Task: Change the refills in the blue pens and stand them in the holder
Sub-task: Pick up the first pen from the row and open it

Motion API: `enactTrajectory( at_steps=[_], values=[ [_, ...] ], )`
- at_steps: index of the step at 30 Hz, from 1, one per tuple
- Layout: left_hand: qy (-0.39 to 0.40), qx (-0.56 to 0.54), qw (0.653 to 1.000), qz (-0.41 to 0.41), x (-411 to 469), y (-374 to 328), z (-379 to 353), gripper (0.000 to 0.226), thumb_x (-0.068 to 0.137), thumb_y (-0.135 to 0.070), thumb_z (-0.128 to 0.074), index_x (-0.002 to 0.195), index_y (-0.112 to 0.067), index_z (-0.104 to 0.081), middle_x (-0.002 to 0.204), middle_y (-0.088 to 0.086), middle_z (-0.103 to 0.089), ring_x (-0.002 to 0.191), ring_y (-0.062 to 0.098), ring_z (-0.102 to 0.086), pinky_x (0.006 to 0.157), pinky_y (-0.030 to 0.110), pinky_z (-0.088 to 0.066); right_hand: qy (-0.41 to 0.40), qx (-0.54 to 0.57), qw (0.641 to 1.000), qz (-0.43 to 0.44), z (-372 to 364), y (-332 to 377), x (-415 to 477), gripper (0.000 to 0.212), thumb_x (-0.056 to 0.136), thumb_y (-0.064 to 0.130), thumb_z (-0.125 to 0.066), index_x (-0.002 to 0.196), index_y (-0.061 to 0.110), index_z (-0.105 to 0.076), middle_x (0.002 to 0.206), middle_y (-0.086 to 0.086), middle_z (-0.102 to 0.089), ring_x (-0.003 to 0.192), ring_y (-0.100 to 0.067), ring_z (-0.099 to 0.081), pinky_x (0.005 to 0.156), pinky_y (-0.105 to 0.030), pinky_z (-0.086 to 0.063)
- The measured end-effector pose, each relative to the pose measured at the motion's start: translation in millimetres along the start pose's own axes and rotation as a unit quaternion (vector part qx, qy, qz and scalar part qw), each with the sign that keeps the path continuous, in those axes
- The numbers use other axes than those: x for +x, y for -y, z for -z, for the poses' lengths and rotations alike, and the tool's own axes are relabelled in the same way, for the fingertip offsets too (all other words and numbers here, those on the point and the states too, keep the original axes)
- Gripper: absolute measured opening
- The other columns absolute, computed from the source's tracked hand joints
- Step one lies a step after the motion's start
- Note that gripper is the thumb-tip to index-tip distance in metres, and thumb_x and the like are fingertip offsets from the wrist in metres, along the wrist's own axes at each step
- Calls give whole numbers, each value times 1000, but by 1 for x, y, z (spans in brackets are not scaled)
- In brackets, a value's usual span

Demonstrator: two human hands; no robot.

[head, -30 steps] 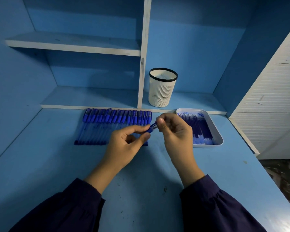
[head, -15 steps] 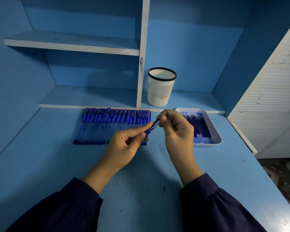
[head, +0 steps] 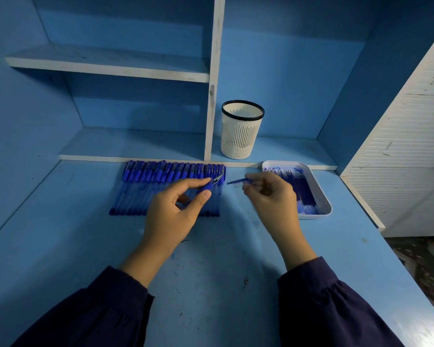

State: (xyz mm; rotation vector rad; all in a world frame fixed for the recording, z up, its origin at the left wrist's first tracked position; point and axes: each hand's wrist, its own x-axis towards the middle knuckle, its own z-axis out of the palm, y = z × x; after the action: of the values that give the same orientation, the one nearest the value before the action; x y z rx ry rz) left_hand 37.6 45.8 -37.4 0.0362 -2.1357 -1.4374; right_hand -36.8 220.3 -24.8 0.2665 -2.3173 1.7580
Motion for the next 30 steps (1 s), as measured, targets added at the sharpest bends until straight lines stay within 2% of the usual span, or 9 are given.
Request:
enactTrajectory(
  at_steps=[2,6,8,10,14,17,20,26,30],
  values=[
    [-11,32,999,1,1,3,2,19,87,-32,-74,102,-42,-71,66,-30,-60,56,4,-50,56,20,-39,11,-104,994,25,-5,-2,-5,8,79,4,-72,85,9,-71,67,6,-63,61,1,-58,62,-4,-41],
    [-12,55,998,13,1,5,3,17,85,-31,-74,99,-40,-71,85,-29,-67,67,6,-61,59,24,-47,44,-195,979,41,-12,-10,-12,9,73,-3,-67,76,5,-65,66,-7,-63,65,-23,-58,57,-16,-41],
    [-16,60,998,15,1,5,3,15,85,-29,-75,97,-37,-71,96,-27,-69,75,6,-65,64,27,-52,55,-214,975,37,-13,-12,-12,10,71,-1,-69,73,7,-63,66,-8,-61,65,-25,-56,57,-20,-40],
    [-19,61,998,15,1,6,3,14,84,-28,-76,95,-35,-71,93,-25,-70,80,2,-66,66,22,-52,70,-214,974,27,-12,-11,-12,10,72,4,-74,76,8,-66,68,-4,-61,66,-20,-55,57,-11,-38],
    [-13,66,998,-9,1,10,3,15,83,-23,-77,95,-31,-74,91,-20,-72,89,-1,-66,74,17,-54,68,-133,989,-5,-3,1,-10,11,83,20,-74,79,10,-71,67,1,-65,61,-3,-56,57,-6,-41],
    [-8,80,996,-45,1,10,2,16,82,-16,-78,96,-23,-76,92,-20,-71,90,-5,-65,77,9,-50,107,16,993,-46,-5,13,-11,25,89,33,-66,84,9,-71,72,-7,-69,63,-8,-61,66,-24,-52],
    [0,88,993,-82,2,10,1,15,81,-10,-79,95,-16,-76,89,-18,-70,86,-5,-65,76,7,-48,156,39,987,-20,-9,17,-15,27,90,28,-66,84,2,-68,71,-12,-69,60,-13,-61,63,-28,-54],
    [15,48,995,-90,0,12,1,11,86,-16,-73,97,-16,-76,90,-12,-74,80,9,-69,70,32,-56,174,35,983,54,-6,17,-16,4,90,5,-65,89,4,-68,66,-2,-66,59,-10,-60,62,-21,-50],
    [19,37,995,-88,1,14,1,12,87,-27,-66,95,-24,-74,81,-6,-73,71,22,-68,64,42,-53,192,68,978,53,-5,21,-16,8,89,1,-64,92,7,-68,73,8,-66,65,-8,-59,65,-22,-47]
  ],
)
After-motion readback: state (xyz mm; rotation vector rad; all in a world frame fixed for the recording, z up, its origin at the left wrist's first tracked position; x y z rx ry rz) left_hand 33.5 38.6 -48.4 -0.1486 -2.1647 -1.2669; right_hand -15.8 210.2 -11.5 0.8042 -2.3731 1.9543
